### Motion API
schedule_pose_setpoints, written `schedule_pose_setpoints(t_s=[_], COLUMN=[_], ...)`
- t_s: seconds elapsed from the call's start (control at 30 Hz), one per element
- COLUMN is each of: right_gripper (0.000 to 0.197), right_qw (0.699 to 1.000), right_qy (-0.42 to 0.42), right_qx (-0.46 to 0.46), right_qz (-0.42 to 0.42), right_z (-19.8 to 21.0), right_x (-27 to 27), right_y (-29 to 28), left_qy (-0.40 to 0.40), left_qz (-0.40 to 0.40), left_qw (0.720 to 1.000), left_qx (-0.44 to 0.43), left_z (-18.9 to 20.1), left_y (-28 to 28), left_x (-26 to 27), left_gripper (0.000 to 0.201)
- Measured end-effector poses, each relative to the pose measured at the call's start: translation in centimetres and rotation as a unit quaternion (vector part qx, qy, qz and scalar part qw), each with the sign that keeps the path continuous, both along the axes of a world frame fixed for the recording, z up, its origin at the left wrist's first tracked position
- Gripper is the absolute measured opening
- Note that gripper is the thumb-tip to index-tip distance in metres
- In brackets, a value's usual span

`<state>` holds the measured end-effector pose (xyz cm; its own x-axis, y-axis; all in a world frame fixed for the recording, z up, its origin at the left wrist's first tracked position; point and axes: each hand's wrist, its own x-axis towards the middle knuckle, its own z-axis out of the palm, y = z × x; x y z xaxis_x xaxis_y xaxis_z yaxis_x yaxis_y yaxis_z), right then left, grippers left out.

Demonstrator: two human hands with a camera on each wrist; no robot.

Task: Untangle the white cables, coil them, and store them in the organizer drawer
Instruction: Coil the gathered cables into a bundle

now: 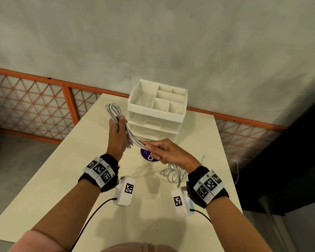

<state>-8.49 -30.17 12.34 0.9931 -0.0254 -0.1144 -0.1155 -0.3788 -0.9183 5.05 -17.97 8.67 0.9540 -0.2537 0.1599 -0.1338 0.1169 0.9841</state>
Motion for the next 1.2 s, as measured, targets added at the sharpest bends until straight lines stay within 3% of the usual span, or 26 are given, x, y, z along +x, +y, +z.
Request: schedule_pose_setpoints(t_s=[0.23,0.33,0.43,0.53,0.67,0.9,1.03,1.2], right_gripper=[0.042,0.041,0.023,0.026,0.032,0.019,0.013,0.015], right_qw=[0.995,0.994,0.991,0.987,0.985,0.987,0.984,0.974], right_qy=[0.053,0.078,0.116,0.134,0.08,-0.03,-0.075,-0.106], right_qx=[0.031,0.009,-0.018,-0.076,-0.153,-0.153,-0.144,-0.176], right_qz=[0.076,0.078,0.068,0.049,0.019,-0.035,-0.072,-0.093], right_z=[-1.2,-1.3,-1.0,-0.4,1.8,4.3,4.6,4.6], right_x=[-0.3,-0.8,-1.3,-1.8,-1.4,-0.3,0.0,0.3], right_y=[0.1,-0.7,-2.4,-3.7,-4.1,-3.1,-2.7,-2.4], left_qy=[-0.011,-0.028,-0.04,-0.055,-0.089,-0.077,-0.026,-0.034], left_qz=[-0.042,-0.047,-0.055,-0.081,-0.171,-0.343,-0.337,-0.303], left_qw=[0.999,0.998,0.998,0.995,0.979,0.929,0.937,0.948], left_qx=[-0.029,-0.022,-0.006,0.016,0.066,0.118,0.09,0.088], left_z=[1.0,1.4,1.5,1.4,1.6,3.6,3.7,3.1], left_y=[-0.5,-0.1,0.4,1.0,0.7,-0.4,-1.3,-2.0], left_x=[-0.2,-0.1,0.0,0.2,-0.6,-2.3,-3.1,-3.4], left_gripper=[0.046,0.053,0.053,0.045,0.033,0.036,0.035,0.037])
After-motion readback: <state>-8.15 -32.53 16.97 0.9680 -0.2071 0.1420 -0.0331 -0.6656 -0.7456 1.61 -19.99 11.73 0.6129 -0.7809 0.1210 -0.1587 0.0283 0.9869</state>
